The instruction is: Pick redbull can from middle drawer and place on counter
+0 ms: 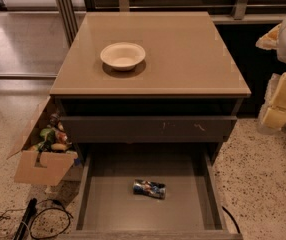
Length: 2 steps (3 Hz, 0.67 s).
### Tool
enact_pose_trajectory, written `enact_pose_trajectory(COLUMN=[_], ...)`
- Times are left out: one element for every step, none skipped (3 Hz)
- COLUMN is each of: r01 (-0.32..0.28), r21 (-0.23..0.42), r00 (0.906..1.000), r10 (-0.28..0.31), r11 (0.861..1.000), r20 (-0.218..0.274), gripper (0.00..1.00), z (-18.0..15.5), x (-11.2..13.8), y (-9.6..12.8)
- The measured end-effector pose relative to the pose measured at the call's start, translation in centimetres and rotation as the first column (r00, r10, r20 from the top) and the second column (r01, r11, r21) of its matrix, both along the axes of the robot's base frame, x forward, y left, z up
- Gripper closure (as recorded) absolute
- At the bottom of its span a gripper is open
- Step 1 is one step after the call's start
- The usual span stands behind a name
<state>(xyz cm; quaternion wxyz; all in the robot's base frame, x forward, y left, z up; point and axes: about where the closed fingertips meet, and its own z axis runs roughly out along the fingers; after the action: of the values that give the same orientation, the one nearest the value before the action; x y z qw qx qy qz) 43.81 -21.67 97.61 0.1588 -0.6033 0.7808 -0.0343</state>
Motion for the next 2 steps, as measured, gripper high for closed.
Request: enact_pose_trajectory(r01=[0.0, 0.001], r21=[0.0, 0.042], r00=[1.0, 0.9998], r10=[0.0, 0.0], r11=[1.0, 0.999], r20=[0.0, -0.019], gripper=[0.0, 0.0], z=[0.0, -1.7], x=[0.0, -0.4], y=[0.0, 0.1])
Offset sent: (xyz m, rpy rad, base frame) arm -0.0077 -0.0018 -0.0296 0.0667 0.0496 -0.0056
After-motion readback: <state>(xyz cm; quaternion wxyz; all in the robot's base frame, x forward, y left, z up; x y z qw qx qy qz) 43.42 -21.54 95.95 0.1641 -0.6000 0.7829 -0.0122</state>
